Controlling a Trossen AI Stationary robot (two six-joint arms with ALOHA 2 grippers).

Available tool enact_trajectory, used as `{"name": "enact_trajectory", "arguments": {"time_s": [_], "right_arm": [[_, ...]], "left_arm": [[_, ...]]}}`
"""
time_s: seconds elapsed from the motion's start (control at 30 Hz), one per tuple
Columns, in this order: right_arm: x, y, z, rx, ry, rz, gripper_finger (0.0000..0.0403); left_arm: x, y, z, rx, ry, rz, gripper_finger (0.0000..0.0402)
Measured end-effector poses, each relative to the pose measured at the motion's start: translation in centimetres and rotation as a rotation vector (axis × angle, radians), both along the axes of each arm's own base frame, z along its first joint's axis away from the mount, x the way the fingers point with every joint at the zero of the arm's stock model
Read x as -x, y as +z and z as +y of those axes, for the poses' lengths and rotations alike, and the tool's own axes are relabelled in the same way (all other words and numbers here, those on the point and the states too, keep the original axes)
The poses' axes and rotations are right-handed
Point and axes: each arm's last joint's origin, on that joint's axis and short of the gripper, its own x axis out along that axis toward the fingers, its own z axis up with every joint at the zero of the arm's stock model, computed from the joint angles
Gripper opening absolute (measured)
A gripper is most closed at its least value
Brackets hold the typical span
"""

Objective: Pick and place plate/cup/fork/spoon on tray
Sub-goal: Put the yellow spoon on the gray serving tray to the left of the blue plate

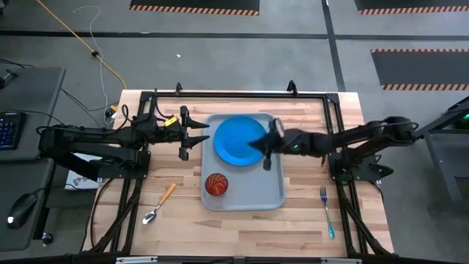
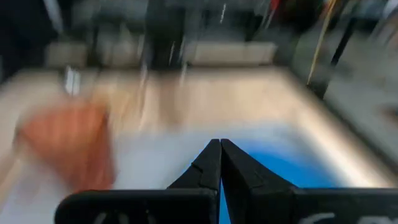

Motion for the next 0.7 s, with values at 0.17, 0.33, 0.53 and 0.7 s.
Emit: {"name": "enact_trajectory", "arguments": {"time_s": [0.17, 0.33, 0.53, 0.7], "right_arm": [[0.1, 2.7, -2.1, 0.069, -0.047, -0.276, 0.0], [-0.5, 5.3, -3.4, 0.07, -0.012, -0.358, 0.0], [-1.5, 7.1, -3.4, 0.057, 0.024, -0.295, 0.0], [-1.8, 7.4, -3.3, 0.073, 0.033, -0.232, 0.0]], "left_arm": [[0.0, 0.1, 0.0, -0.001, 0.0, -0.008, 0.0168], [0.0, -0.1, 0.0, 0.002, 0.005, 0.014, 0.0168], [0.0, -0.3, 0.0, 0.005, 0.005, 0.034, 0.0168], [0.0, -0.3, 0.0, 0.005, 0.005, 0.034, 0.0168]]}}
